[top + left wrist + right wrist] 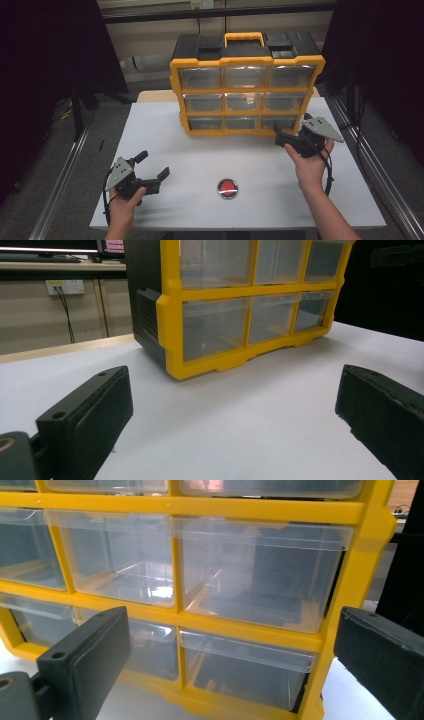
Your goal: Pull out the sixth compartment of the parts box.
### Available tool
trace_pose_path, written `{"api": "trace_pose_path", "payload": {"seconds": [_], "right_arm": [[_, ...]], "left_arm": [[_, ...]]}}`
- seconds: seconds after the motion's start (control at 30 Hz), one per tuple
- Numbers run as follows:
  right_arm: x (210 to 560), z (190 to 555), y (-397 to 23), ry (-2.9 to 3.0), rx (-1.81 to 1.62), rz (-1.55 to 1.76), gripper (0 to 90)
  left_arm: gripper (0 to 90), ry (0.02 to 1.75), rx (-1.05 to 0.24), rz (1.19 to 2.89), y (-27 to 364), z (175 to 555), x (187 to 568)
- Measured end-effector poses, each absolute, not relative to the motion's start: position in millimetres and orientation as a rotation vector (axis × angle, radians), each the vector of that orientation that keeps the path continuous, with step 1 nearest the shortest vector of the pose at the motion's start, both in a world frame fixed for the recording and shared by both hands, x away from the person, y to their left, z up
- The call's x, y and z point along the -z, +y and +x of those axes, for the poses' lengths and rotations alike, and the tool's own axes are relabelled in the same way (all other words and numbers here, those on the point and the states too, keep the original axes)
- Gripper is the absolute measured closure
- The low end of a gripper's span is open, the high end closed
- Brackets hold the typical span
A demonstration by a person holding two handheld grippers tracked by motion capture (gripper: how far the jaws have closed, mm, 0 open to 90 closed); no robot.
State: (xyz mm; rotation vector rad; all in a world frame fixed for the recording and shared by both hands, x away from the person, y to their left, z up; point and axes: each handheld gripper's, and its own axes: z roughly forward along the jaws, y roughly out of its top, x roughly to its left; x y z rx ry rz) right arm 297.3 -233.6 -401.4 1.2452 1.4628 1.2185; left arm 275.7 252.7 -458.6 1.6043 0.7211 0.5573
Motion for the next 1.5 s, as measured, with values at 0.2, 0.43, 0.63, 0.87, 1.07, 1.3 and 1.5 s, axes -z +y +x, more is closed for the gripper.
{"api": "trace_pose_path", "payload": {"seconds": [0.2,0.43,0.63,0.87,1.07,1.3,1.5], "right_arm": [[402,301,-235,1.453,-1.211,1.259,1.5],[400,304,-237,1.438,-1.216,1.273,1.5],[394,307,-236,1.435,-1.221,1.269,1.5],[392,311,-235,1.422,-1.218,1.269,1.5],[390,315,-234,1.422,-1.212,1.268,1.5],[386,321,-231,1.410,-1.215,1.271,1.7],[384,326,-230,1.400,-1.199,1.283,1.8]], "left_arm": [[2.1,0.731,-0.568,1.602,252,276,459],[2.2,0.722,-0.558,1.607,253,276,459],[2.2,0.733,-0.553,1.582,251,276,459],[2.2,0.729,-0.558,1.595,253,275,458],[2.2,0.735,-0.553,1.580,251,275,459],[2.2,0.735,-0.553,1.580,251,275,459],[2.2,0.736,-0.554,1.583,252,275,459]]}}
